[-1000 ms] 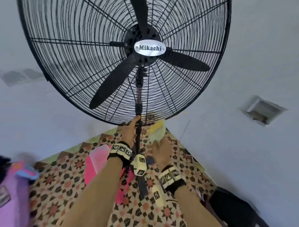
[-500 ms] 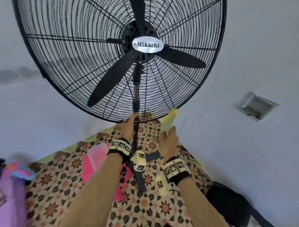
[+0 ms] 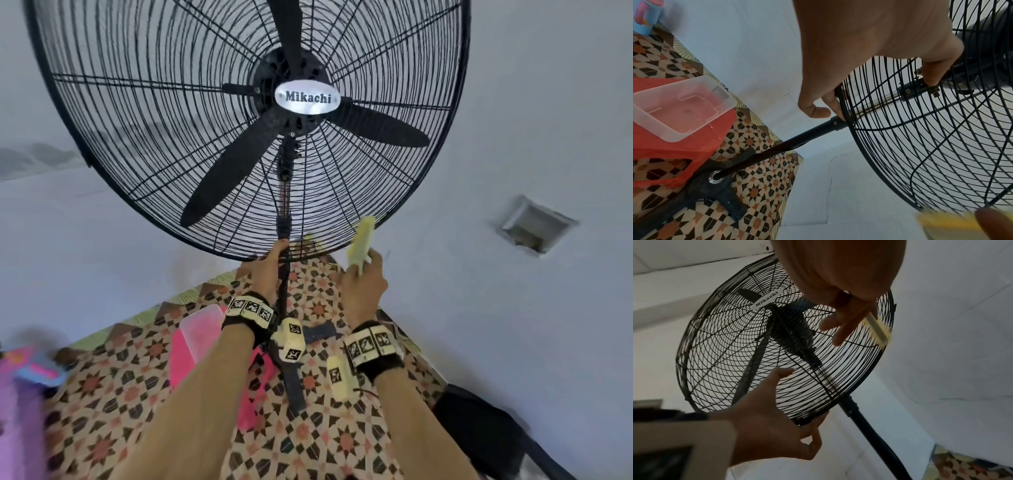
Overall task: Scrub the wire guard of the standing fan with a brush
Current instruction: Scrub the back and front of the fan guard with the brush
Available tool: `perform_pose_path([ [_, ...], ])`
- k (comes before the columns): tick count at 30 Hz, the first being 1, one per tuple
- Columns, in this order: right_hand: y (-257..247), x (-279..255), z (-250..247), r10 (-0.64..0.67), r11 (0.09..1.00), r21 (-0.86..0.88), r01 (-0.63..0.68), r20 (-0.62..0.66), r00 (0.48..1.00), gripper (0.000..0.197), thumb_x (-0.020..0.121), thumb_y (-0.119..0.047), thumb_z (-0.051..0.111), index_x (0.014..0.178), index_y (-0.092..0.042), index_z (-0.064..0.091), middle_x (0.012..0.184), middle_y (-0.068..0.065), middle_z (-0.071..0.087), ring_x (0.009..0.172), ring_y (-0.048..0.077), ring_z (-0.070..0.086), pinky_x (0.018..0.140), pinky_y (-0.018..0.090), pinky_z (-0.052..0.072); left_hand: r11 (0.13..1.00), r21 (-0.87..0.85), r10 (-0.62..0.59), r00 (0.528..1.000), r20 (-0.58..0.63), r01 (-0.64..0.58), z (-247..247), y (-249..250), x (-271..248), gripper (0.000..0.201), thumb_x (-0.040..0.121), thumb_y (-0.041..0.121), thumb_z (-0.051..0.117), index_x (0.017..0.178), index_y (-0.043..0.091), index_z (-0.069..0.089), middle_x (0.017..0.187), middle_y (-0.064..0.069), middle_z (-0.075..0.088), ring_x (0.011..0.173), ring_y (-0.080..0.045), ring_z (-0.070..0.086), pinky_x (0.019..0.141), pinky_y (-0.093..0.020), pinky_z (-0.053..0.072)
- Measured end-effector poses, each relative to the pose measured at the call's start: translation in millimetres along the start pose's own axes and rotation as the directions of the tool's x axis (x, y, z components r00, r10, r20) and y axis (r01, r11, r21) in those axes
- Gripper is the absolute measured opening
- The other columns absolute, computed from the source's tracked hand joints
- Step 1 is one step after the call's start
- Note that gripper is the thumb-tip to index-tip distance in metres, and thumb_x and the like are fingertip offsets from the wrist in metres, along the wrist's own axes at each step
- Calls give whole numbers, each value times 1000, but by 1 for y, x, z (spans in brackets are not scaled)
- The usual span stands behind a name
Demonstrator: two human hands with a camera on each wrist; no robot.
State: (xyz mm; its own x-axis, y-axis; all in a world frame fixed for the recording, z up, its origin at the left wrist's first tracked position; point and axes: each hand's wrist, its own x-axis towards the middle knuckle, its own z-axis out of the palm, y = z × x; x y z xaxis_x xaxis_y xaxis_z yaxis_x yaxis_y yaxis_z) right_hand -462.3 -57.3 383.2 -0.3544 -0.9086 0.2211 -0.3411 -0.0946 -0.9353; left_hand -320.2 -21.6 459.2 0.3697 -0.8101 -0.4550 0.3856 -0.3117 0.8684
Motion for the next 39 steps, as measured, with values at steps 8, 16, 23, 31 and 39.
perform_pose_path([
  [8,5,-38,12,-26,999,-19,38,421,907,44,102,2,51,145,-10,54,113,10,70,57,-2,69,49,12,50,999,-8,-43,998,-34,43,1,-5,9,46,102,33,64,77,29,26,38,12,57,72,-18,51,71,-32,47],
  [16,-17,-3,7,-162,974,-146,171,71,984,44,103,-14,54,147,-14,54,84,5,69,53,3,65,63,24,60,999,-21,-43,999,24,44,-2,-8,18,24,101,37,66,84,28,50,65,-3,70,91,-27,63,103,-43,50],
  [23,-16,-12,2,-241,957,-126,263,165,956,23,104,-17,51,124,-15,64,84,0,69,50,11,66,50,29,59,998,-50,-48,999,7,48,0,-10,18,36,102,36,63,89,29,31,78,6,63,92,-24,59,114,-47,42],
  [31,-25,-9,17,-278,885,-271,378,343,897,33,103,-21,50,134,-22,62,94,0,74,57,15,68,80,31,58,995,-55,-81,996,-25,80,-3,-14,34,44,95,39,72,79,25,33,111,-12,66,117,-34,62,106,-51,50],
  [39,-43,17,0,-262,911,-332,246,-2,965,35,102,-17,53,136,-13,61,84,9,68,69,26,58,64,30,42,998,-42,-51,998,-26,50,-4,-19,36,44,98,34,69,79,27,29,90,-4,57,77,-14,56,67,-31,48],
])
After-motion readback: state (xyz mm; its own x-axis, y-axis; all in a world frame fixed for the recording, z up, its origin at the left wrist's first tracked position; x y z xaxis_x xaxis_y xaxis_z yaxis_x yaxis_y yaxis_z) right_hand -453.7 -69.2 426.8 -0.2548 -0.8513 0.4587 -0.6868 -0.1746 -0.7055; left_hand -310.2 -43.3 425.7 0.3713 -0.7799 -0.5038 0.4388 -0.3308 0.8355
